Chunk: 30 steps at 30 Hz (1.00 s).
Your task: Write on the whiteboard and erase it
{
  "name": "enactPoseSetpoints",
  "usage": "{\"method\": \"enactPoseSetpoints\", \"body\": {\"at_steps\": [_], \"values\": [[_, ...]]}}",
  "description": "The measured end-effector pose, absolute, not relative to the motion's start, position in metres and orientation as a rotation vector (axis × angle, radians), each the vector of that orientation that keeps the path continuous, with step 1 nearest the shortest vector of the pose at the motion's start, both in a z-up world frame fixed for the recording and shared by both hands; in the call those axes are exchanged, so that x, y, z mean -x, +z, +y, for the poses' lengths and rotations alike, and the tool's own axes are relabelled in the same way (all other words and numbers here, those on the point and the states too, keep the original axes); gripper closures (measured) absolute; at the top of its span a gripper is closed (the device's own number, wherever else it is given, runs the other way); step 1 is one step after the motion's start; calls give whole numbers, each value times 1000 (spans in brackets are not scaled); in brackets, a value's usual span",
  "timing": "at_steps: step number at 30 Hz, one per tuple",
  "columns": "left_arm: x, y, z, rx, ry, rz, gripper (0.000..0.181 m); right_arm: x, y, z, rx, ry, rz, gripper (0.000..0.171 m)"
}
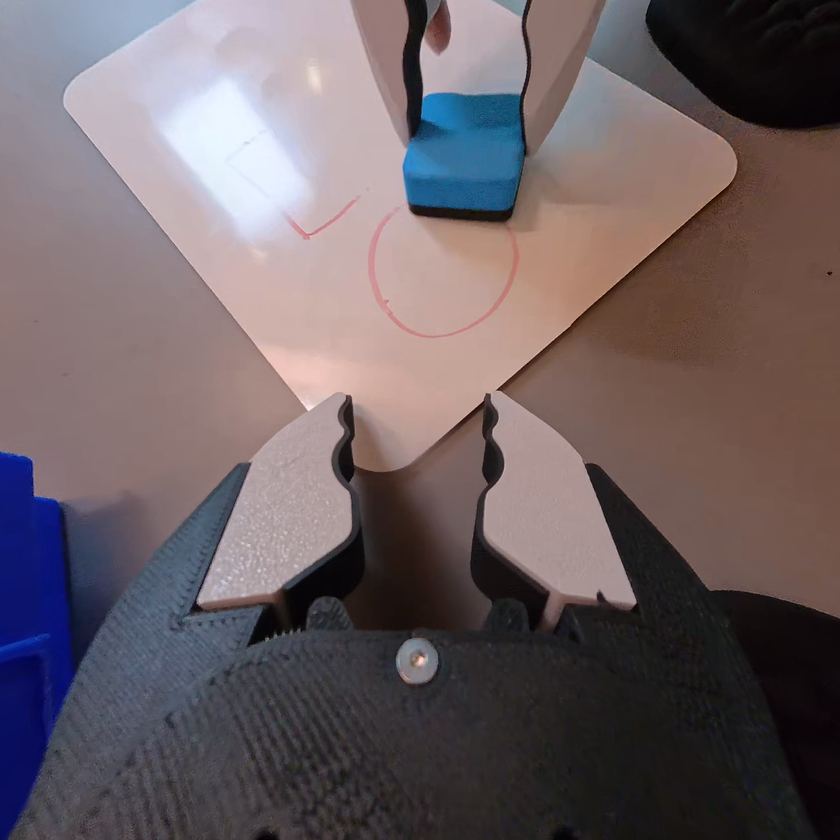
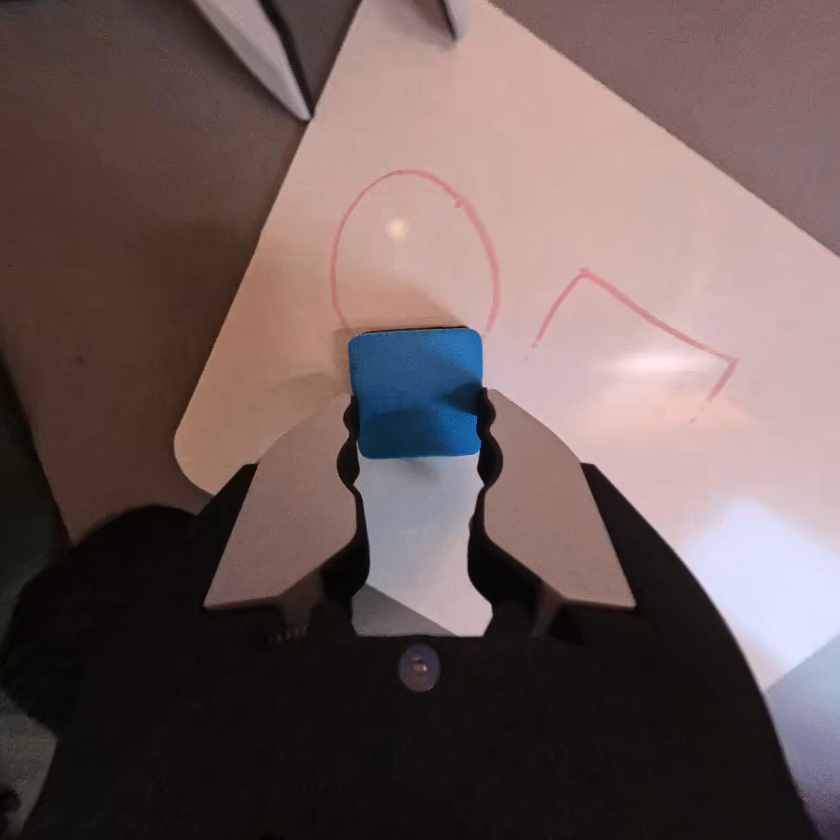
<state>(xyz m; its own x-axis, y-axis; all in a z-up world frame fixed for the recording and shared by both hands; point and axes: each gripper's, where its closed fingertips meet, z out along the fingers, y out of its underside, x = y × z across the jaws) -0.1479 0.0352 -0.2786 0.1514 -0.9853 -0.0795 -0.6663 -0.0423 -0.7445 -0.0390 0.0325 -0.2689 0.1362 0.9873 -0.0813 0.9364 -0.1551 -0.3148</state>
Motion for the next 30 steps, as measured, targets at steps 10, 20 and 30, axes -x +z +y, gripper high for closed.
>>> {"method": "enactPoseSetpoints", "body": {"at_steps": [10, 20, 30], "values": [[147, -278, 35, 1778, -609, 1576, 127, 58, -270, 115, 2267, 343, -1780, 120], [147, -278, 33, 1775, -614, 1578, 128, 55, -270, 138, 2287, 264, -1780, 121], [147, -278, 33, 1773, -594, 1570, 128, 33, -271, 166, 2468, 228, -1620, 121]]}}
